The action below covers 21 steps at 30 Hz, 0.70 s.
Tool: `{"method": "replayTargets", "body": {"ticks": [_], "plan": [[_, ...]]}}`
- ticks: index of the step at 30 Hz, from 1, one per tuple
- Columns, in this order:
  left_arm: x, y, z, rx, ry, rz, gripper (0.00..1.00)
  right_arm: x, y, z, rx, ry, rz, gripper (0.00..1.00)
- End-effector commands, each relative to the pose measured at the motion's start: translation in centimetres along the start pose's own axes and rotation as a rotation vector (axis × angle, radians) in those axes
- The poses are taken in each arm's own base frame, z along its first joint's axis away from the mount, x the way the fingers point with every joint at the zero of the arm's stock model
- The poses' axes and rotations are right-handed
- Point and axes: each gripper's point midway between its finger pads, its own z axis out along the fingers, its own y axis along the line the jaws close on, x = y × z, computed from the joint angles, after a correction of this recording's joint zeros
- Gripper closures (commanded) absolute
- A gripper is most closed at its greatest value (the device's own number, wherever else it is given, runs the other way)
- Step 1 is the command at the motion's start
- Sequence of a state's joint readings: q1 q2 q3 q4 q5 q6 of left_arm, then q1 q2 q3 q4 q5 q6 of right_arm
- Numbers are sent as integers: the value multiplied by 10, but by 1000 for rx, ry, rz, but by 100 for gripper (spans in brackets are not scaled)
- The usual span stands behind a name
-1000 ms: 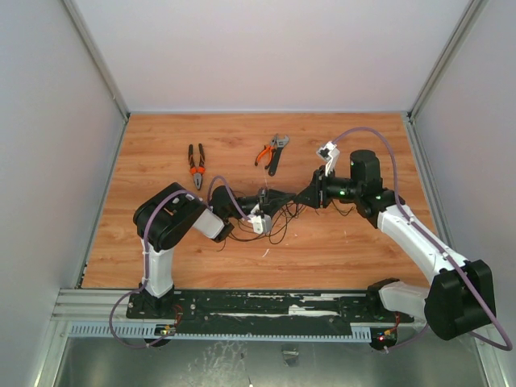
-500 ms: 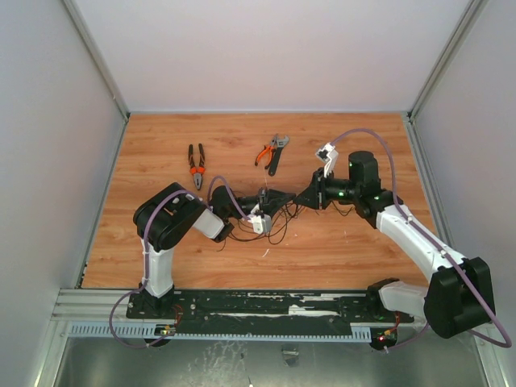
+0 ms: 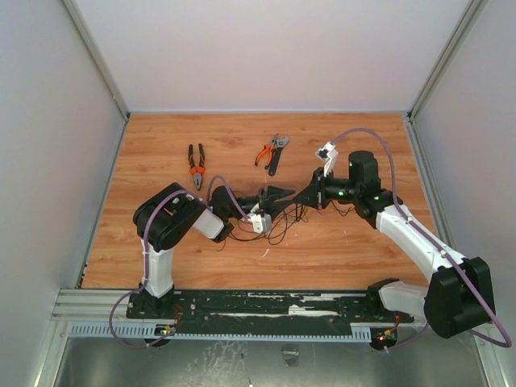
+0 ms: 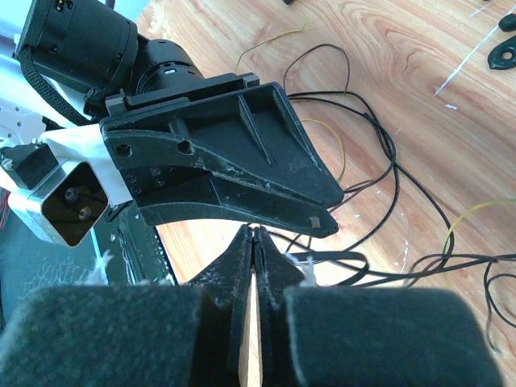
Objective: Zip-tie the wires
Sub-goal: Tie the cable at the center of the board.
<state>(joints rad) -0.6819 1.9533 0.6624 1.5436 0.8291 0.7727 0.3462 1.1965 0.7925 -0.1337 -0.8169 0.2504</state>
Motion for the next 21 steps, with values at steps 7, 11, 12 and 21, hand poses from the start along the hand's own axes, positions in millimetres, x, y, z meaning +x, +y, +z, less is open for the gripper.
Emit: {"method": "replayTargets", "body": {"ticks": [7, 11, 12, 21], "plan": [[-33, 36, -8, -136, -69, 83, 22, -23, 2, 0, 20, -53, -43, 100], [-32, 41, -17, -195, -37, 44, 2, -28, -5, 0, 58, -65, -44, 100], [-30, 43, -22, -230, -16, 24, 2, -29, -8, 0, 71, -68, -43, 100], [-17, 97, -77, -634, 187, -99, 2, -42, -29, -5, 213, -104, -62, 100]]}}
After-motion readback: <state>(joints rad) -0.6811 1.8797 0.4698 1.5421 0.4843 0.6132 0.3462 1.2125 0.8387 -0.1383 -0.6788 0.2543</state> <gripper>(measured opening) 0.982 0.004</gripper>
